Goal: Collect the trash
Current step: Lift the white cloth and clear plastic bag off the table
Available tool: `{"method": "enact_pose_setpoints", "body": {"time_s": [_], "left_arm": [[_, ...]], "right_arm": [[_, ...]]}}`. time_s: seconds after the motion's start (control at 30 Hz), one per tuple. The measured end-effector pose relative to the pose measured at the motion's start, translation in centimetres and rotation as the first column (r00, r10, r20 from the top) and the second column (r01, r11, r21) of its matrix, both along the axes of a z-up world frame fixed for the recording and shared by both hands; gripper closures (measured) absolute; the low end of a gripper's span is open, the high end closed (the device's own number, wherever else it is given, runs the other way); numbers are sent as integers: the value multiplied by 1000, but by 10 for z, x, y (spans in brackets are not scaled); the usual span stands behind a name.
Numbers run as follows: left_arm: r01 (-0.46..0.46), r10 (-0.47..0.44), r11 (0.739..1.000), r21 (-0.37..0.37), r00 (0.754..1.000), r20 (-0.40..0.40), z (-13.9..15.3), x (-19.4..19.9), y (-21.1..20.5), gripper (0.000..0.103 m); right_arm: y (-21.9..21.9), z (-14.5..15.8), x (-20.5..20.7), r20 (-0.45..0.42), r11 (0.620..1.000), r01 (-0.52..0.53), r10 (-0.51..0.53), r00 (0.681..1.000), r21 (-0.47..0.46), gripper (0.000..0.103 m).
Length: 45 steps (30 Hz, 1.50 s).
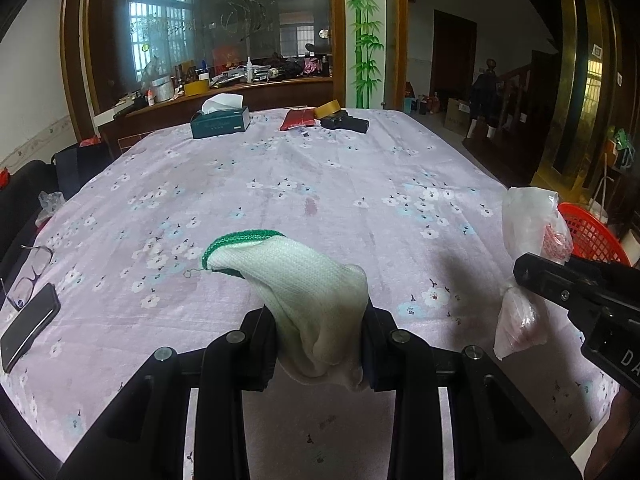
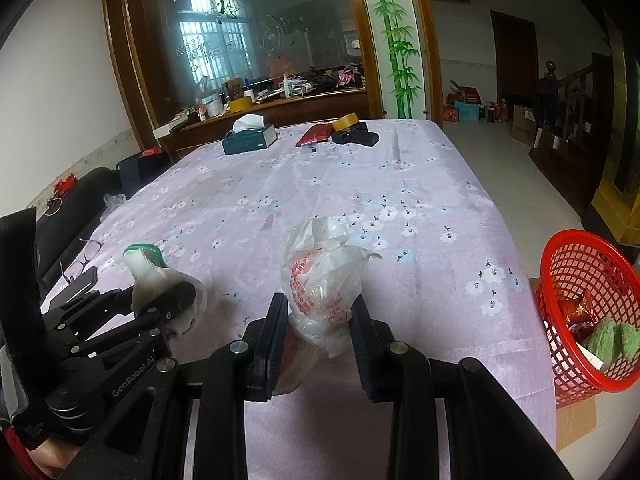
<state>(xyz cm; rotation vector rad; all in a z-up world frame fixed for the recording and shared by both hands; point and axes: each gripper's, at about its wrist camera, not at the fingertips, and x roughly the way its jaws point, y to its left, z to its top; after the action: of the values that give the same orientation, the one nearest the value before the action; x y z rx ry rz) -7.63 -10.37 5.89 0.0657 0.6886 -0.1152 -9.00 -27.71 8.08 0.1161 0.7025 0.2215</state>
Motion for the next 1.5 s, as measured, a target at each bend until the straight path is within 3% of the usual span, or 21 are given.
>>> {"method": "enact_pose_setpoints", "body": {"time_s": [1.2, 1.5], "left_arm": [[-8, 8, 1000, 11, 1000, 6, 0, -5, 3, 71], [26, -26, 1000, 0, 1000, -6, -3, -3, -8, 71]], "right_arm": [[5, 1, -1, -11, 1000, -4, 4, 1000, 2, 69], [-6, 1, -4, -11, 1000, 20, -20, 1000, 17, 69]]}}
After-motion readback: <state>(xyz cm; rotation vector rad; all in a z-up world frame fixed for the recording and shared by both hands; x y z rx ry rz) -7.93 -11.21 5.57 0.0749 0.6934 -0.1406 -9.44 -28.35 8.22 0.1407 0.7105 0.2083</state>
